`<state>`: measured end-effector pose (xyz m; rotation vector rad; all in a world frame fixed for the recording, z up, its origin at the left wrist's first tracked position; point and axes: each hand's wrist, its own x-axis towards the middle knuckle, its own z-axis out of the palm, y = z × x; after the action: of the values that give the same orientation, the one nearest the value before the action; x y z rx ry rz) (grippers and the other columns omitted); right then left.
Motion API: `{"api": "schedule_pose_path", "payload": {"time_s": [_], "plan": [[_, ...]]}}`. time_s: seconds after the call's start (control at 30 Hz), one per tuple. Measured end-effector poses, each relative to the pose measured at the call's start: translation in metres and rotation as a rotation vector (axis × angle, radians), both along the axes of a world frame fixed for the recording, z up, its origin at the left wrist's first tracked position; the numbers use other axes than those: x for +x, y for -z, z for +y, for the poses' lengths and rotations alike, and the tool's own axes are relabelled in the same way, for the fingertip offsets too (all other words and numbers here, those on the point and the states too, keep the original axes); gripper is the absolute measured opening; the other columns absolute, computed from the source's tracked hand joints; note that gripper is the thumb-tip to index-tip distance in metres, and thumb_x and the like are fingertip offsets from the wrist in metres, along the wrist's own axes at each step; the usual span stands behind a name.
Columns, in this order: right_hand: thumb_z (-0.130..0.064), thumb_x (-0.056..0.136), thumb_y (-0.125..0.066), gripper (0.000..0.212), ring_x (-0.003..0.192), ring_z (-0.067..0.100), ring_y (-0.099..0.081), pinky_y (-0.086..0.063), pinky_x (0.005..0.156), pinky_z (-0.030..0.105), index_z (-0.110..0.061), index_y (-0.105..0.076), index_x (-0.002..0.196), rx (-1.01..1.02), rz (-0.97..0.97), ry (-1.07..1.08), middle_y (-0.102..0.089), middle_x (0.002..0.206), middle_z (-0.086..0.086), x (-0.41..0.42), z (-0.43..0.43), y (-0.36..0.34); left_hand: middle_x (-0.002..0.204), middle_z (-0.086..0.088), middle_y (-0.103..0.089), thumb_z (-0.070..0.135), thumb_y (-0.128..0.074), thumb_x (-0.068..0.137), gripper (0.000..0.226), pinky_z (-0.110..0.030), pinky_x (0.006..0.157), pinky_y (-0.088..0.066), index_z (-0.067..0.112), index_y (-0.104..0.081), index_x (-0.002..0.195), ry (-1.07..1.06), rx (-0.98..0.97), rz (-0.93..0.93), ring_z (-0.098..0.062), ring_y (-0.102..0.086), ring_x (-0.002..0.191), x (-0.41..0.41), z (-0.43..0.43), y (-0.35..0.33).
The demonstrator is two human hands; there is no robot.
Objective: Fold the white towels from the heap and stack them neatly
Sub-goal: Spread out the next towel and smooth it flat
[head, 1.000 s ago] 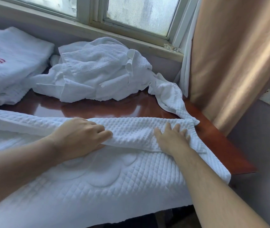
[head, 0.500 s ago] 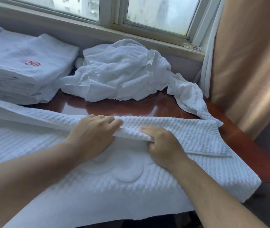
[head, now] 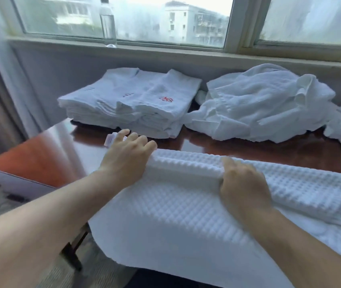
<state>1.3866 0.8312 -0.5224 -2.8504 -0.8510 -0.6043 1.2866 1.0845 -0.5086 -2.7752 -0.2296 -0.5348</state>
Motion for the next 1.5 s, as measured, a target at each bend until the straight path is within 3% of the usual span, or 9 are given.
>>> {"api": "schedule_pose_path", "payload": {"time_s": [0.17, 0.33, 0.5, 0.7, 0.9, 1.03, 1.13, 1.27, 1.5], "plan": [[-0.011, 0.062, -0.077, 0.055, 0.081, 0.036, -0.061, -0.049, 0.070, 0.045, -0.008, -0.067, 0.116, 0.136, -0.169, -0.293, -0.068, 0.100, 0.011, -0.012, 0.031, 0.000, 0.086, -0.005, -0.065, 0.012, -0.058, 0.081, 0.017, -0.051, 0.114, -0.031, 0.010, -0.061, 0.098, 0.069, -0.136, -0.233, -0.032, -0.062, 0.083, -0.018, 0.009, -0.008], [-0.005, 0.072, -0.051, 0.030, 0.069, 0.032, -0.066, -0.054, 0.057, 0.039, -0.009, -0.073, 0.091, 0.269, -0.180, -0.564, -0.070, 0.077, 0.005, -0.024, 0.043, 0.001, 0.093, 0.005, -0.067, 0.016, -0.053, 0.081, 0.024, -0.032, 0.067, -0.042, 0.020, -0.061, 0.103, 0.161, -0.132, -0.095, -0.027, -0.065, 0.081, -0.040, 0.006, -0.039], [-0.010, 0.077, -0.045, 0.025, 0.056, 0.028, -0.063, -0.048, 0.045, 0.035, -0.010, -0.069, 0.074, 0.214, -0.164, -0.685, -0.065, 0.065, 0.001, -0.021, 0.031, 0.005, 0.118, 0.014, -0.059, 0.028, -0.049, 0.095, 0.031, -0.030, 0.078, -0.047, 0.034, -0.058, 0.124, 0.248, -0.145, 0.324, -0.015, -0.059, 0.108, -0.064, 0.012, -0.022], [-0.002, 0.076, -0.043, 0.022, 0.050, 0.027, -0.055, -0.044, 0.043, 0.034, -0.007, -0.063, 0.068, 0.331, -0.230, -0.728, -0.057, 0.059, 0.002, -0.024, 0.028, 0.003, 0.148, 0.015, -0.045, 0.013, -0.057, 0.090, 0.056, -0.035, 0.111, -0.037, 0.036, -0.049, 0.141, 0.125, -0.339, 0.245, -0.011, -0.040, 0.137, -0.074, 0.017, -0.004], [0.001, 0.073, -0.042, 0.019, 0.049, 0.027, -0.048, -0.039, 0.045, 0.033, -0.004, -0.058, 0.065, 0.362, -0.270, -0.775, -0.052, 0.057, 0.004, -0.025, 0.027, 0.001, 0.123, 0.008, -0.070, -0.004, -0.050, 0.072, 0.060, -0.039, 0.083, -0.059, 0.021, -0.071, 0.122, 0.316, -0.262, 0.024, -0.017, -0.067, 0.110, -0.094, 0.005, -0.007], [-0.003, 0.070, -0.042, 0.016, 0.043, 0.024, -0.041, -0.035, 0.039, 0.029, -0.007, -0.054, 0.061, 0.258, -0.222, -0.819, -0.046, 0.052, 0.001, -0.027, 0.024, 0.001, 0.153, 0.028, -0.034, 0.022, -0.043, 0.088, 0.063, -0.015, 0.112, -0.027, 0.042, -0.042, 0.148, 0.172, -0.341, 0.344, 0.006, -0.028, 0.140, -0.098, 0.002, -0.009], [-0.002, 0.072, -0.046, 0.016, 0.045, 0.023, -0.044, -0.039, 0.039, 0.032, -0.009, -0.054, 0.061, 0.161, -0.164, -0.860, -0.048, 0.053, 0.000, -0.028, 0.020, 0.000, 0.150, 0.026, -0.041, 0.046, -0.030, 0.089, 0.056, 0.004, 0.099, -0.011, 0.042, -0.053, 0.140, 0.126, -0.603, 0.417, 0.017, -0.028, 0.131, -0.095, 0.005, -0.024], [0.010, 0.065, -0.067, 0.027, 0.059, 0.026, -0.061, -0.052, 0.052, 0.037, -0.013, -0.069, 0.078, -0.029, -0.073, -0.778, -0.063, 0.065, -0.001, -0.027, 0.018, -0.008, 0.149, 0.014, -0.044, 0.032, -0.038, 0.100, 0.043, -0.022, 0.109, -0.026, 0.037, -0.049, 0.141, -0.012, -0.649, 0.154, -0.004, -0.033, 0.137, -0.067, -0.008, -0.018], [-0.001, 0.072, -0.080, 0.051, 0.112, 0.030, -0.065, -0.045, 0.094, 0.048, -0.017, -0.070, 0.120, 0.071, 0.137, -0.468, -0.072, 0.114, 0.002, -0.023, -0.002, 0.004, 0.167, 0.000, 0.014, 0.071, -0.014, 0.094, 0.077, -0.043, 0.122, 0.012, 0.032, 0.001, 0.159, -0.166, -0.562, 0.344, -0.019, 0.015, 0.153, -0.024, -0.029, 0.029]]}}
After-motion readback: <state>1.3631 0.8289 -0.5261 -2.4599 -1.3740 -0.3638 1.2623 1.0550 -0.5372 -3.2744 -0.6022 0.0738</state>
